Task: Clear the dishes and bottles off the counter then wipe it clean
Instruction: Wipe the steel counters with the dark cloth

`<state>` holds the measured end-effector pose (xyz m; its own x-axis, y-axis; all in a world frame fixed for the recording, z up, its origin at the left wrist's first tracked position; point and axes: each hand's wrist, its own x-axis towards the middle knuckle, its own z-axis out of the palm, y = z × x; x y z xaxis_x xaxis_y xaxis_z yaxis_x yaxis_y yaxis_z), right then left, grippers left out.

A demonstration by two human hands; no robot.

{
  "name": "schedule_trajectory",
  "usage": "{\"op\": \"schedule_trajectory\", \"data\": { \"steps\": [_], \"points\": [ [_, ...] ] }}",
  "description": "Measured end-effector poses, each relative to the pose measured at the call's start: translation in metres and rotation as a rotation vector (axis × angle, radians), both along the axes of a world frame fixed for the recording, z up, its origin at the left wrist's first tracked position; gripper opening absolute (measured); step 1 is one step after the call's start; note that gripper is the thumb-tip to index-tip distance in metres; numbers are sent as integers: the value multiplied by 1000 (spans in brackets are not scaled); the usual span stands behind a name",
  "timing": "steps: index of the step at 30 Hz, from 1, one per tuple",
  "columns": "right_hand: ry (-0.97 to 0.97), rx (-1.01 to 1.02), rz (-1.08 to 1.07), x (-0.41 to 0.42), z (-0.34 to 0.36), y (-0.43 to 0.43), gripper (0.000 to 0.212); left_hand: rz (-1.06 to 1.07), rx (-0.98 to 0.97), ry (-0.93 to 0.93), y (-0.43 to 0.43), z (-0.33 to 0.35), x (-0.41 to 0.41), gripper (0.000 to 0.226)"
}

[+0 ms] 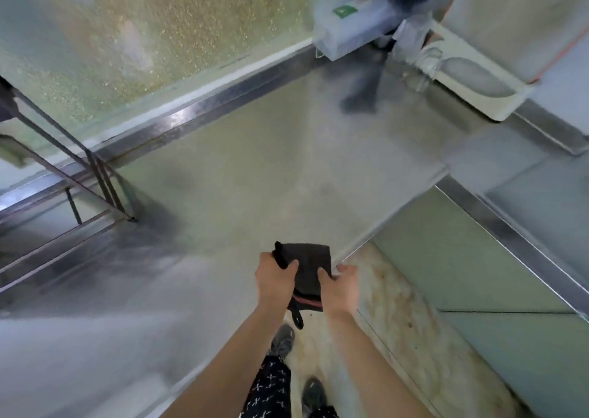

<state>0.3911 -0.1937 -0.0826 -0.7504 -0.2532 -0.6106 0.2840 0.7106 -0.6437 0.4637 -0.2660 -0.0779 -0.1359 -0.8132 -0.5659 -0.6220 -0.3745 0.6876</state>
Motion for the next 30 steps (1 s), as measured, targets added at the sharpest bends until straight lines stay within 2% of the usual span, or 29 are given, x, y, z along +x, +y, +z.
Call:
{"op": "schedule_trajectory", "data": {
  "steps": [2, 5, 10, 13, 15, 18, 23, 30],
  "points": [
    [-46, -42, -71, -5, 7, 2, 11, -82, 10, 13, -2, -2, -4, 20],
    [-80, -219, -166, -22, 26, 17, 8, -249, -20, 131, -4, 9, -19, 18],
    [13, -493, -413, -57, 75, 69, 9, -530, -31, 378, 9, 59, -72, 17],
    [114, -599, -564, -71, 101, 113, 12, -653, 91, 540, 36, 101, -109, 26],
    [183, -624, -655, -78, 117, 148, 11, -742, 187, 642, 63, 129, -130, 40],
    [320, -663, -800, -86, 142, 206, 9, -1041, 235, 729, 113, 159, -161, 42],
    [590, -676, -1031, -89, 182, 318, 8, -1638, 7, 680, 222, 184, -211, 43],
    [743, -595, -1276, -55, 196, 476, 5, -1982, -62, 713, 403, 197, -246, 43]
  ]
}}
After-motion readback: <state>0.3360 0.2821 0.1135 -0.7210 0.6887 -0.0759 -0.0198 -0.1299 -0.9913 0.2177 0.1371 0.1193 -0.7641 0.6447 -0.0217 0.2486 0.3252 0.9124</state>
